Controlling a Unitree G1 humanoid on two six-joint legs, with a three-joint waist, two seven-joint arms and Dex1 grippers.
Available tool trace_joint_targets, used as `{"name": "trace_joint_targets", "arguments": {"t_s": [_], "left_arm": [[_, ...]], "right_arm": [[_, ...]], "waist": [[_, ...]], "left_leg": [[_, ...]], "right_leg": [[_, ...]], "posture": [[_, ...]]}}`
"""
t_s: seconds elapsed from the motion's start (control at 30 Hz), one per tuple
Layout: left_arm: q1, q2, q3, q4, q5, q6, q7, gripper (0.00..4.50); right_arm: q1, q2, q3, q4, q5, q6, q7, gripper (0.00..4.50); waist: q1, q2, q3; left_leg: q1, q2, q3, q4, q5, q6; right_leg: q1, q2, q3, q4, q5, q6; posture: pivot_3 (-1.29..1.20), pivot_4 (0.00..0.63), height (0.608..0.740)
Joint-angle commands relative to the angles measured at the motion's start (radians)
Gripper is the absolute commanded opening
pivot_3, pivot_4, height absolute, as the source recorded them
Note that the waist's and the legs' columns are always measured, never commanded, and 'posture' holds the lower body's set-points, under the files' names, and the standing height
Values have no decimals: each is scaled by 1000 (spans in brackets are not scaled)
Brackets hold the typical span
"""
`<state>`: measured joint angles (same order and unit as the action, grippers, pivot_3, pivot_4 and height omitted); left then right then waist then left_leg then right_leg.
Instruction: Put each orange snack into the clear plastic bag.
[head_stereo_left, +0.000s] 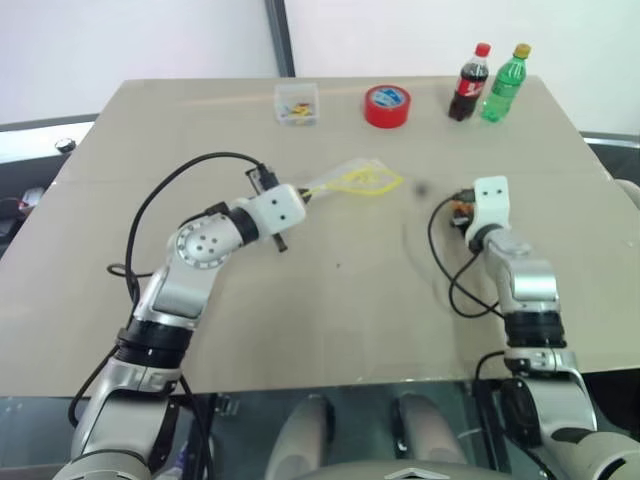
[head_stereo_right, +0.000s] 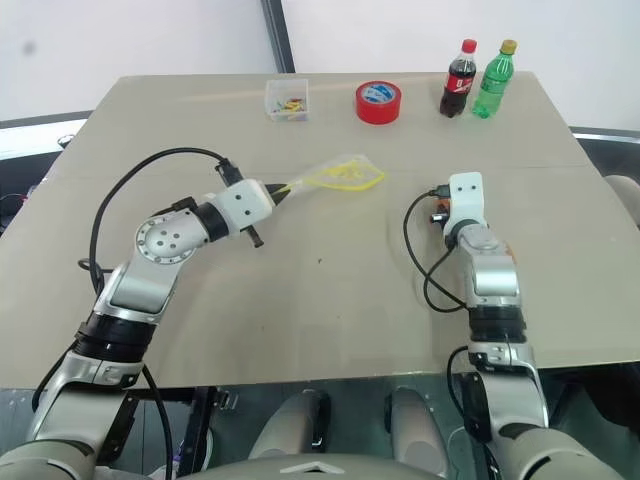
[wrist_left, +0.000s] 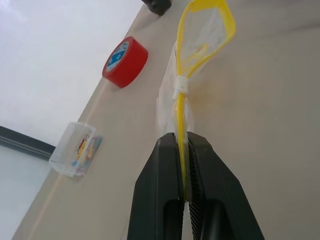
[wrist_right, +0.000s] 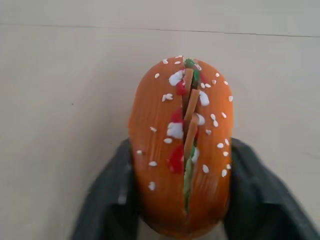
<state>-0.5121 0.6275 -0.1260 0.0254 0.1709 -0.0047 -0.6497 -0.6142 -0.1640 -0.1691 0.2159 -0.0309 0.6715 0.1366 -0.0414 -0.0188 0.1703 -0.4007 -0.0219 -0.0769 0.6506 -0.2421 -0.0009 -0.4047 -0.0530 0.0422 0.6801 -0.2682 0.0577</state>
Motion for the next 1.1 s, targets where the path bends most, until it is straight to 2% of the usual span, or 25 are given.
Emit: {"name": "trace_joint_targets", "arguments": {"t_s": [0.03,0.13,0.2,0.6,0.77,0.87,0.93,1.0,1.1], "left_arm": [[6,10,20,-61,-3,-16,5,0],[11,3,15,-69,-11,-44,4,0],[14,7,1,-66,3,-94,4,0],[93,13,-39,-159,-32,-263,-47,0],[120,40,-62,-140,-21,-405,-83,0],[118,41,-63,-122,-18,-422,-84,0],[114,38,-56,-109,-17,-399,-78,0],[110,35,-43,-94,-9,-358,-66,0],[99,26,-24,-66,-6,-278,-44,0]], "right_arm": [[65,-50,81,-190,6,-69,79,1455],[146,-114,205,-449,125,6,305,1455],[142,-121,245,-520,158,47,339,1455],[58,-146,396,-453,104,39,350,1455],[40,-114,386,-405,148,19,378,1455],[31,-106,386,-375,171,15,411,1455],[33,-116,390,-361,151,-1,403,2112],[49,-127,382,-384,130,-11,379,2506],[96,-174,338,-489,150,18,386,2506]], "waist": [[-2,0,0],[-1,1,0],[-6,1,0],[3,1,0],[0,1,0],[0,1,1],[1,1,1],[3,1,1],[4,1,1]], "left_leg": [[0,0,0,0,0,0],[0,1,0,0,0,0],[-1,1,-1,0,0,0],[-1,1,-1,1,0,0],[0,1,-1,0,0,0],[0,1,-1,0,0,0],[0,1,-1,0,0,0],[0,1,-1,1,0,0],[0,0,-2,1,0,0]], "right_leg": [[0,0,0,0,0,0],[0,1,0,1,0,0],[0,1,-1,0,0,0],[0,0,-1,-1,0,0],[0,0,-1,0,0,0],[0,0,-1,0,0,0],[0,0,-1,0,0,0],[1,0,-1,0,0,0],[1,0,-2,0,0,0]], "posture": [[0,150,740],[0,150,740],[0,150,740],[0,150,740],[0,150,740],[0,150,740],[0,150,740],[0,150,740],[0,150,740]]}}
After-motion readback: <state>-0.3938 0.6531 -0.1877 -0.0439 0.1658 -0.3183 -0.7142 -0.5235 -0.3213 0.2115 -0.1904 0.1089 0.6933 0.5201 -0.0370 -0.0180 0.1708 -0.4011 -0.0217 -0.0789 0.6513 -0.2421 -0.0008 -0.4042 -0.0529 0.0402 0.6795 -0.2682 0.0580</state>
